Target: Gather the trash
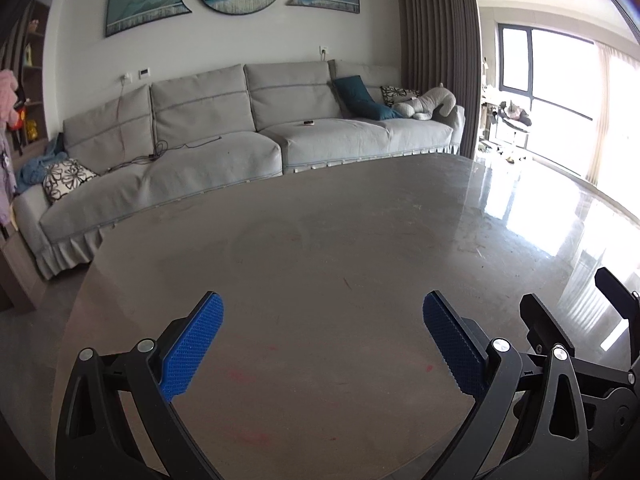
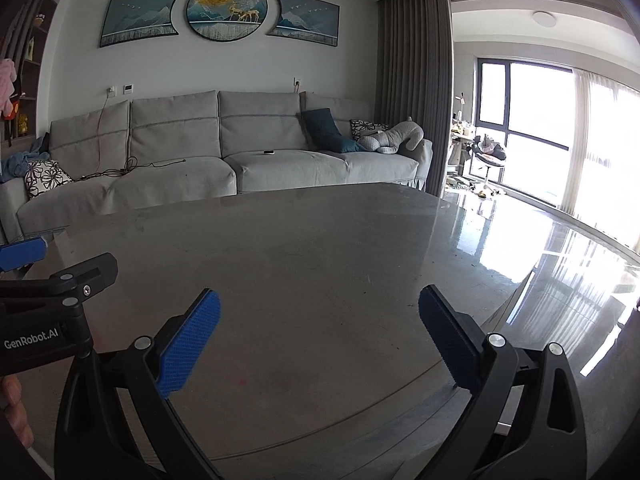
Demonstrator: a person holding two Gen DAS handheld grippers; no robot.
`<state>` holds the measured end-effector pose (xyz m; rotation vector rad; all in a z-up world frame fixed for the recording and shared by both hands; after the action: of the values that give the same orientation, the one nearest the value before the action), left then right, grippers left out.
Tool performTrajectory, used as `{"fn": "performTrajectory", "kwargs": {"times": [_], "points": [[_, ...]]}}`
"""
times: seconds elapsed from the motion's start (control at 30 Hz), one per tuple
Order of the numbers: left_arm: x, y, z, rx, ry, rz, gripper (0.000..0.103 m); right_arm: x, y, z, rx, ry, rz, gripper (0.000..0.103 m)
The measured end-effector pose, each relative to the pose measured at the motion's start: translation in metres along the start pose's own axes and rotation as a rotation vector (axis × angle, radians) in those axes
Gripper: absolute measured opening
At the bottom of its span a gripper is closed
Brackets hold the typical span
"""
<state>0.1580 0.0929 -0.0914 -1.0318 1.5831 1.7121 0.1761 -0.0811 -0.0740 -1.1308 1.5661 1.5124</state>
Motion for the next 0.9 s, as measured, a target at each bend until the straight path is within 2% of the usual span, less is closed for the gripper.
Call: {"fn": "performTrajectory", "kwargs": {"times": [0.37,0.9], "points": [[-0.006,-0.007,0.021,-0.021,0.005,-0.017,0.098,-0.010,-0.009,0.019,-0.011,0.012,-0.003,0.099],[-0.005,-0.001,0.021,-0.024,0.009,-0.025,0.098,-0.012,-0.007,0.022,0.008,0.006,-0.012,0.099]]}}
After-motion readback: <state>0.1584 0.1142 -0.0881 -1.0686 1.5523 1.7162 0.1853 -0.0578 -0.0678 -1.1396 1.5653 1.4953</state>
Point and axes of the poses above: each gripper's, at about its wrist camera, not at the fingertips, and y roughly against the way its jaws point, z to its left, x to its underside, the point moved 4 cm from there along -y, roughly the way its jaws point, and after that the axes turned 3 degrees about y, right-handed, at the moved point
